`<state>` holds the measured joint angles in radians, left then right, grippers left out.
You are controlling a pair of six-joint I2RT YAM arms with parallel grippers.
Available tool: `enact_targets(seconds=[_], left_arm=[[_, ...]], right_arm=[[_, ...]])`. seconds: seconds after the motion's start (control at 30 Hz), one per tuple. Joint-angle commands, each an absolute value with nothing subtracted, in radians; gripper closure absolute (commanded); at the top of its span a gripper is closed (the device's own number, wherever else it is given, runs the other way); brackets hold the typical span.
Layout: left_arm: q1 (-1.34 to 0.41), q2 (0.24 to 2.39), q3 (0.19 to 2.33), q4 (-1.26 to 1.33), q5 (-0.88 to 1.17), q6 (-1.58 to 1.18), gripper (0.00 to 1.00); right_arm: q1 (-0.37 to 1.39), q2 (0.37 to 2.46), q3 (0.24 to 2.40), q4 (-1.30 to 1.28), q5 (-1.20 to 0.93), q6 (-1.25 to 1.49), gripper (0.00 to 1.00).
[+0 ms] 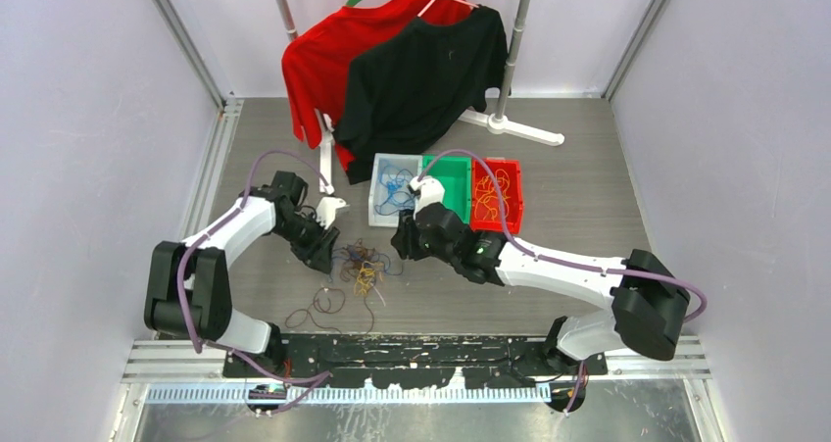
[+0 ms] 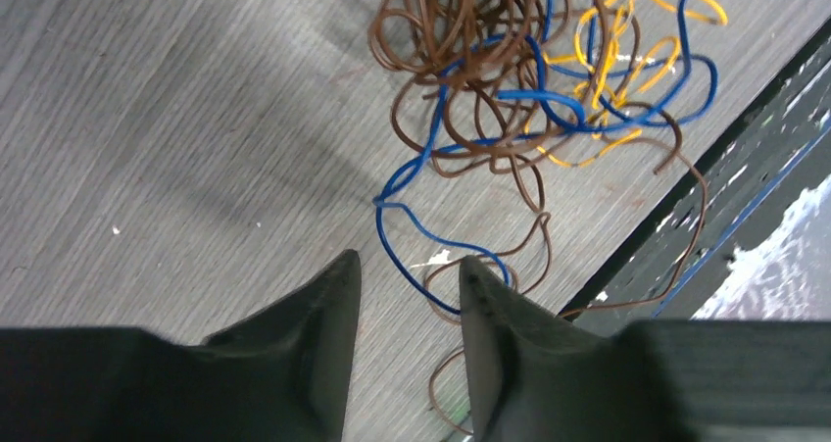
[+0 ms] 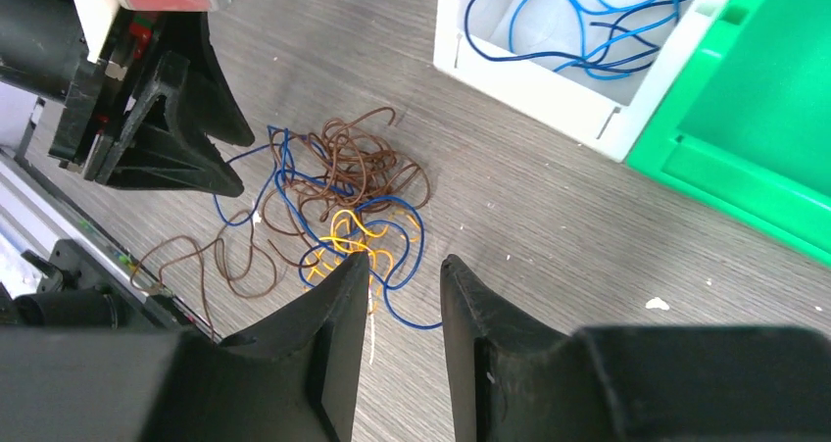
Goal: Untangle the cables
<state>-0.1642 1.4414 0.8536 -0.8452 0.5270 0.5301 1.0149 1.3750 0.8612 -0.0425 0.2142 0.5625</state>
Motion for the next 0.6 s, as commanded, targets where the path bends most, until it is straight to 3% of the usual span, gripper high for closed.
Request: enact_targets(seconds=[0.0, 0.1, 0.17, 0.3, 0.47, 0.57], left_arm=[[-0.175, 1.471, 0.921, -0.864, 0.518, 0.552, 0.68], [-0.175, 1.463, 0.954, -0.9, 0.515, 0.573, 0.91], [-0.175, 1.439, 0.987, -0.924, 0.525, 0.576, 0.99], [-0.174, 1.377, 1.096, -0.995, 0.558, 0.567, 1.0], [-0.176, 1.301, 1.255, -1.114, 0.578, 0.578, 1.0], [-0.18, 1.278, 1.346, -1.178, 0.598, 0.58, 1.0]], right_arm=[[1.004, 1.311, 0.841, 0.017, 0.291, 0.588, 0.63], [0.996, 1.295, 0.833, 0.016, 0.295, 0.587, 0.66], [0.991, 1.291, 0.826, 0.031, 0.286, 0.587, 0.66], [0.981, 1.294, 0.824, 0.086, 0.239, 0.579, 0.64], [0.981, 1.301, 0.83, 0.229, 0.133, 0.488, 0.43], [0.98, 1.326, 0.825, 0.376, 0.044, 0.407, 0.37]])
